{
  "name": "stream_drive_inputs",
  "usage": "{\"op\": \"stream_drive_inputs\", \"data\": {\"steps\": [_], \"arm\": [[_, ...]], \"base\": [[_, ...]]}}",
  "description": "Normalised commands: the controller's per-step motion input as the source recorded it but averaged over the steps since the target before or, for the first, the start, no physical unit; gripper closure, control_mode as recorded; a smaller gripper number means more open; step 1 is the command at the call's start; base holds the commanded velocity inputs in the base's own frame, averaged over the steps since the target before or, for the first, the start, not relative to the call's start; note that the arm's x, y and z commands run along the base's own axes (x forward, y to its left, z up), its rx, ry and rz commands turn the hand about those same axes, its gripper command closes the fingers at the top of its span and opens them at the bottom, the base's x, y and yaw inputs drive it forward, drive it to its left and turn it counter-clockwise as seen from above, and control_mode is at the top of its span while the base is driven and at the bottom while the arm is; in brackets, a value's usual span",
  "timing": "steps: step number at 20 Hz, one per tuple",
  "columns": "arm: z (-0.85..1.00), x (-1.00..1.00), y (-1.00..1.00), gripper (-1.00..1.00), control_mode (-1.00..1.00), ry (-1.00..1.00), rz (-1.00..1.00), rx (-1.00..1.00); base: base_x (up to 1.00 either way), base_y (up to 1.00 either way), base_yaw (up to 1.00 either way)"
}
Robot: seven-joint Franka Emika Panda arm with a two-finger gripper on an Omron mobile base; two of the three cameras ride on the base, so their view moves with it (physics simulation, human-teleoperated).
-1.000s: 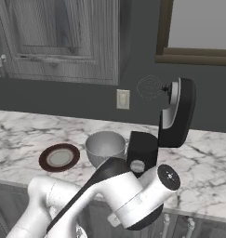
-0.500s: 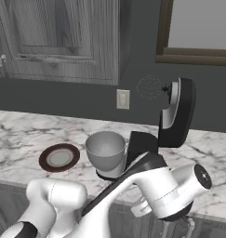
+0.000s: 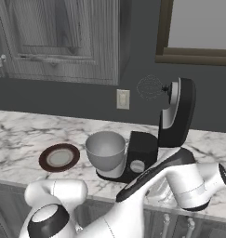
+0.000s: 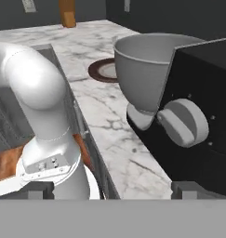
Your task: Add butter and sugar cubes to the stand mixer bowl and then turn on the stand mixer to begin making frosting.
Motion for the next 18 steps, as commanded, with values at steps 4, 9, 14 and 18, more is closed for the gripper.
{"op": "stream_drive_inputs", "data": {"steps": [4, 9, 14, 18], "arm": [[-0.16, 0.44, -0.06, -1.00, -1.00, -0.13, 0.01, 0.11], [-0.18, 0.39, -0.04, -1.00, -1.00, -0.11, 0.00, 0.06], [-0.22, 0.29, -0.06, -1.00, -1.00, -0.08, -0.01, 0.01], [-0.26, 0.31, -0.13, -1.00, -1.00, -0.04, -0.03, 0.00]], "base": [[0.00, 0.00, 0.00], [0.00, 0.00, 0.00], [0.00, 0.00, 0.00], [0.00, 0.00, 0.00]]}}
